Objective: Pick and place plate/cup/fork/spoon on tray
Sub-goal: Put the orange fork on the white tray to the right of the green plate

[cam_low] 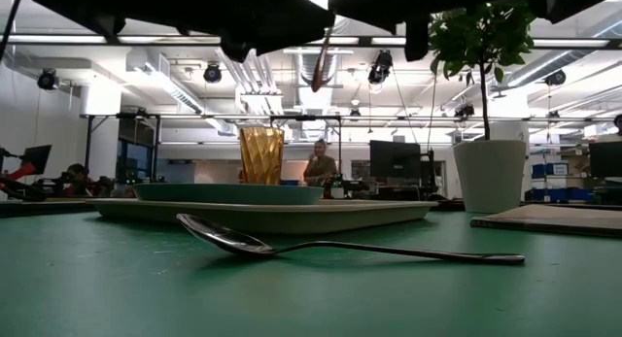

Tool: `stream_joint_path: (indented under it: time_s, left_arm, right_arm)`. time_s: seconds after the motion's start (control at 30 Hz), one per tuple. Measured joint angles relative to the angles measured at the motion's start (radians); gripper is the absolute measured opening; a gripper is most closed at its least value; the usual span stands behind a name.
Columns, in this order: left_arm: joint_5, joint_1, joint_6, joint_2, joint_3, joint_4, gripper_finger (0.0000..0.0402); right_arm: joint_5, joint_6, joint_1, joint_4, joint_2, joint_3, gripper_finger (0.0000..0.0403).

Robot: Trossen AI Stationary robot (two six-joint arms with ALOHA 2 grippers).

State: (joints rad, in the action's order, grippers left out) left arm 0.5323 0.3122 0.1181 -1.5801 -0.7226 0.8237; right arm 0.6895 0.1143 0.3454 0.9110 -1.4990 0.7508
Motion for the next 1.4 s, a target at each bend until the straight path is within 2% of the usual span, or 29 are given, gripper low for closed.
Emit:
stream_joint_path:
  time_s: [0.1, 0.2, 0.33, 0.43, 0.67, 1.0, 1.13, 1.3, 1.4]
  left_arm:
    - [0.017, -0.002, -0.007, -0.027, -0.014, 0.009, 0.0179]
    - [0.092, -0.003, -0.007, -0.036, -0.017, 0.005, 0.0176]
    - [0.116, -0.004, -0.007, -0.037, -0.015, 0.006, 0.0157]
    - [0.132, -0.004, -0.007, -0.037, -0.014, 0.006, 0.0122]
    - [0.130, -0.005, -0.011, -0.037, -0.013, 0.003, 0.0011]
    - [0.128, -0.005, -0.035, -0.037, -0.008, -0.002, 0.0001]
    - [0.131, -0.001, -0.026, -0.037, -0.007, -0.008, 0.0000]
    - [0.130, 0.011, -0.025, -0.035, 0.013, -0.005, 0.0000]
    - [0.195, 0.027, -0.006, -0.031, 0.020, -0.006, 0.0000]
  right_arm:
    - [0.015, -0.002, -0.001, 0.014, -0.010, 0.009, 0.0008]
    - [0.021, -0.001, -0.001, 0.025, -0.016, 0.016, 0.0008]
    - [0.029, -0.002, -0.003, 0.057, -0.021, 0.015, 0.0008]
    - [0.042, -0.002, -0.006, 0.069, -0.022, 0.015, 0.0008]
    - [0.048, -0.004, -0.014, 0.085, -0.023, 0.015, 0.0008]
    - [0.040, -0.021, -0.014, 0.072, -0.023, 0.015, 0.0011]
    - [0.041, -0.021, -0.014, 0.074, -0.021, 0.015, 0.0038]
    - [0.041, -0.020, -0.012, 0.067, -0.014, 0.015, 0.0103]
    - [0.042, -0.020, -0.007, 0.047, -0.002, 0.015, 0.0140]
